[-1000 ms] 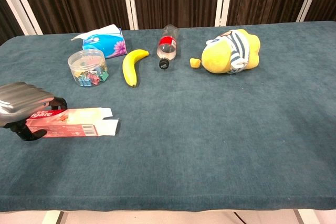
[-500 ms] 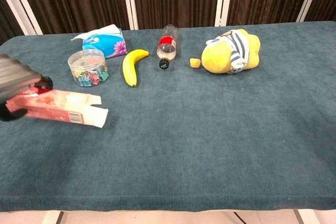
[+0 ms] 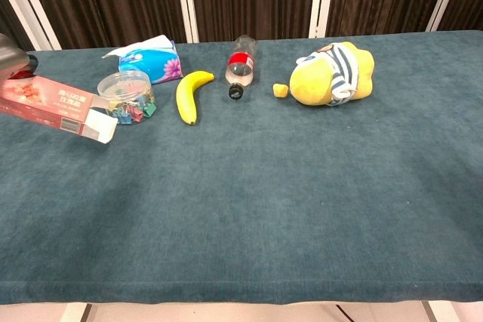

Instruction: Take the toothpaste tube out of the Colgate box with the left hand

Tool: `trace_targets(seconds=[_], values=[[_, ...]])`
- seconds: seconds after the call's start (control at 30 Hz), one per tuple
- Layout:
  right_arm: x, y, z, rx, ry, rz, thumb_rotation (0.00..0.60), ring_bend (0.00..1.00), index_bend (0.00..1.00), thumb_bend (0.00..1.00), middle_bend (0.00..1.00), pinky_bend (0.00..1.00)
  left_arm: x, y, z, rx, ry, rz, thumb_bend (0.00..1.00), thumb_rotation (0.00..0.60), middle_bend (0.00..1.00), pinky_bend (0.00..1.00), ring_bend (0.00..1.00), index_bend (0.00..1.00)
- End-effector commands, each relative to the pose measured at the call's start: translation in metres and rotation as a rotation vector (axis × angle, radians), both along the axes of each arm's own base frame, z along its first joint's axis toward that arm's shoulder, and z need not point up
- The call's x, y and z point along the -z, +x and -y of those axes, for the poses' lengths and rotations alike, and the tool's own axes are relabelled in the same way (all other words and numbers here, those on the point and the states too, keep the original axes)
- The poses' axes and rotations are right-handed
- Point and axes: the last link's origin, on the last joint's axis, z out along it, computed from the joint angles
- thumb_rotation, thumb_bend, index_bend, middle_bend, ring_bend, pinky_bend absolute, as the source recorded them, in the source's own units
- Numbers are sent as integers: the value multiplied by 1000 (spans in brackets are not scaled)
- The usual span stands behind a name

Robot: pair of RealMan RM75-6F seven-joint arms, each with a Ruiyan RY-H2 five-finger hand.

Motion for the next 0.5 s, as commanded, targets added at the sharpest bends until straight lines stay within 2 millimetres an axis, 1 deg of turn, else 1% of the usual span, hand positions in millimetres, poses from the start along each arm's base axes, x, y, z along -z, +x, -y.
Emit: trace_targets(seconds=[0.03,0.3,0.4,0.5], values=[[0,0,0,-1,0,1,600,46,29,95,0,67,-2,6,4,15,-12,-17,477,600,530,877,885,497],[0,0,-1,-3,2,0,600,46,29,95,0,67,-8,15,8,67,-20,-33,476,600,522,874,885,490],[0,0,-1,-3,3,1,600,46,29,96,0,67,-13,16,7,98,-5,-50,477,600,518,871,882,486],[0,0,-1,-4,2,1,600,46,29,95,0,67,-22,17,3,137,49,-49,477,600,512,867,875,482]])
